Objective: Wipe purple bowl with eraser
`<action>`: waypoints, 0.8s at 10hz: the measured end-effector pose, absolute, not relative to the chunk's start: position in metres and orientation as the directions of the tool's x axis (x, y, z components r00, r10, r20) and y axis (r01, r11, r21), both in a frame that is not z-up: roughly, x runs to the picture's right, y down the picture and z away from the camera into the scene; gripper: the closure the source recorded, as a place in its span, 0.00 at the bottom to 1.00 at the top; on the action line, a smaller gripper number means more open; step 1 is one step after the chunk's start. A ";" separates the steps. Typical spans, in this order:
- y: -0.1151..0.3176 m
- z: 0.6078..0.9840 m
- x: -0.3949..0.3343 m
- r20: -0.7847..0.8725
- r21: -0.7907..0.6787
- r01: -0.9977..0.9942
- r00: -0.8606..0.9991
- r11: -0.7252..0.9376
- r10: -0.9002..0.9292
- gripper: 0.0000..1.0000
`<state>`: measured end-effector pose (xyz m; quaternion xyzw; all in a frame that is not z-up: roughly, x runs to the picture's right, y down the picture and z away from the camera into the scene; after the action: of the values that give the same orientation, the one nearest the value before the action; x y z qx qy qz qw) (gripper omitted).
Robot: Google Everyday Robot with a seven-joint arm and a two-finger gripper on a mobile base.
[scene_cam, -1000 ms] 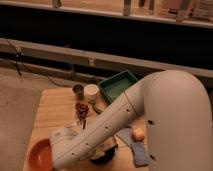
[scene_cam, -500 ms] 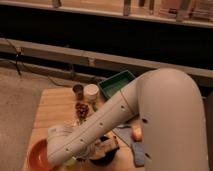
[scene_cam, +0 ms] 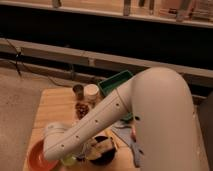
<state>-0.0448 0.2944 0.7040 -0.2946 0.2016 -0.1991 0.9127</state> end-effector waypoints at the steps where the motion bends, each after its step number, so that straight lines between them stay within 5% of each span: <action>1: 0.296 0.704 -0.043 -0.247 -0.622 0.240 0.843 0.745 -0.478 1.00; 8: 0.294 0.711 -0.034 -0.293 -0.648 0.163 0.848 0.744 -0.441 1.00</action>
<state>-0.0336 0.2941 0.7109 -0.3167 0.2193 -0.1665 0.9077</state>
